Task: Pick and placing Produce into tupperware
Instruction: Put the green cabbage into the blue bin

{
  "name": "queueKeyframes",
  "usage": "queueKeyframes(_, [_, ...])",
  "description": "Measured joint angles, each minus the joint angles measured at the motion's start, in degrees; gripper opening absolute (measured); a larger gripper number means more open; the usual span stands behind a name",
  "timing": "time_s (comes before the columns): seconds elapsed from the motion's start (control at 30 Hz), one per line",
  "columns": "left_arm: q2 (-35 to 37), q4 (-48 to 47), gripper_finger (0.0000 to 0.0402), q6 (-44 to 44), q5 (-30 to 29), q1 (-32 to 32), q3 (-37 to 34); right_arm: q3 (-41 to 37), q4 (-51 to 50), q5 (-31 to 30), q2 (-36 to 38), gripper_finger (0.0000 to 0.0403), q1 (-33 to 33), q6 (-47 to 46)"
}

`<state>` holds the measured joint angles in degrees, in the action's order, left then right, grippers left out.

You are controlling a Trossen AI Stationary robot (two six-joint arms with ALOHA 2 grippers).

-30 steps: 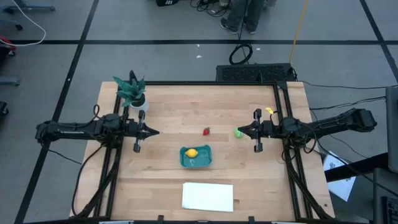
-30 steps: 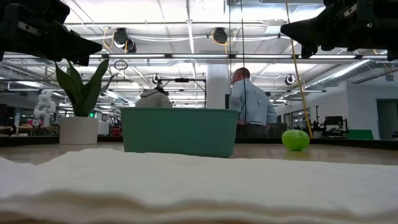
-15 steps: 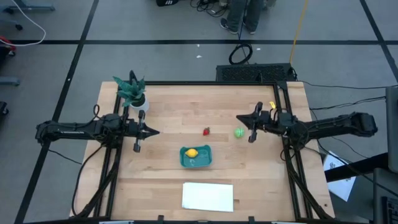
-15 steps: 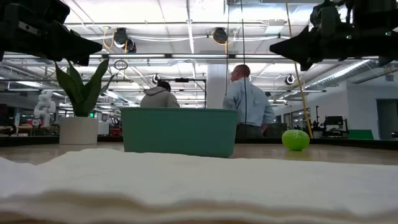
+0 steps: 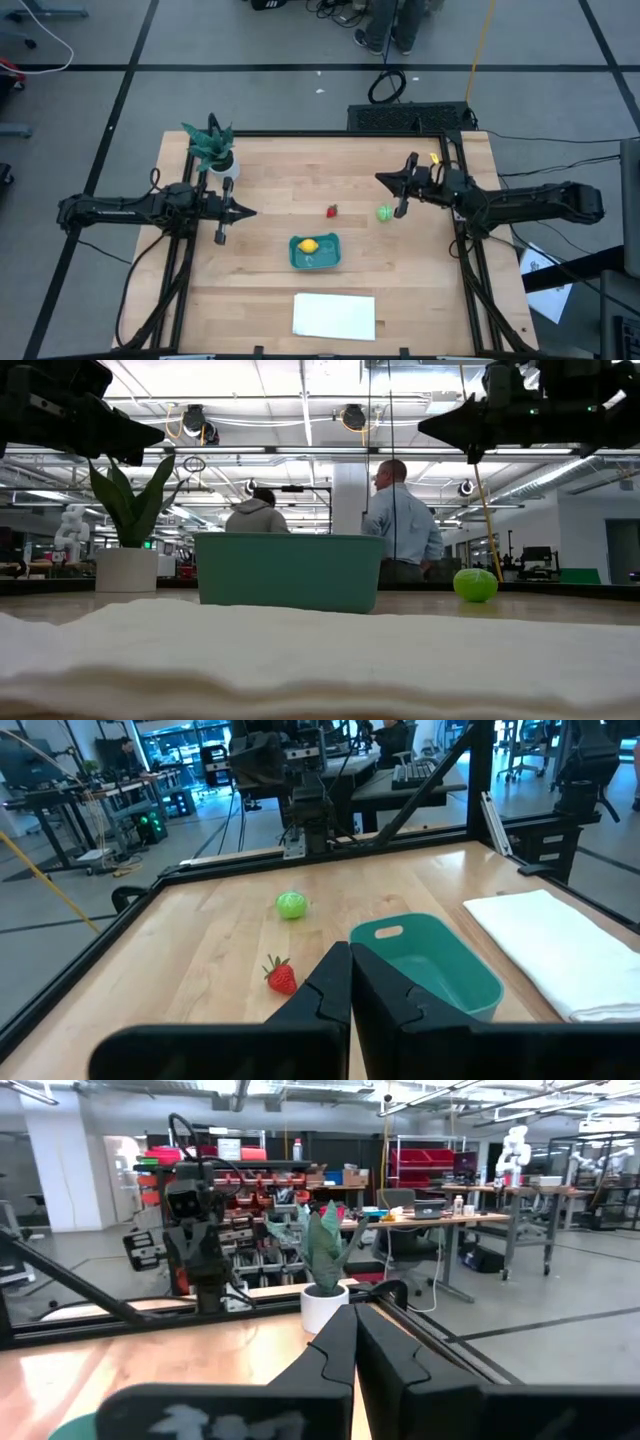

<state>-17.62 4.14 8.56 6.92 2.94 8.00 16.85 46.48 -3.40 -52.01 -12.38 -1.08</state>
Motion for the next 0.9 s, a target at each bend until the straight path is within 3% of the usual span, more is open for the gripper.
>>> queueKeyframes(0.23, [-0.01,-0.02,0.0005,-0.02,0.00,0.00,0.00,5.08,-2.89,2.18,-3.24,0.0000,-2.92,-0.19])
queueKeyframes(0.73, [-0.01,-0.98,0.0005,-0.18,0.00,0.00,0.01,23.71,-38.22,2.04,-1.25,0.0000,-3.30,0.62])
queueKeyframes(0.9, [-0.01,-1.90,0.0005,-0.27,0.00,0.00,0.01,26.47,-43.96,2.02,0.04,0.0000,-3.68,1.22])
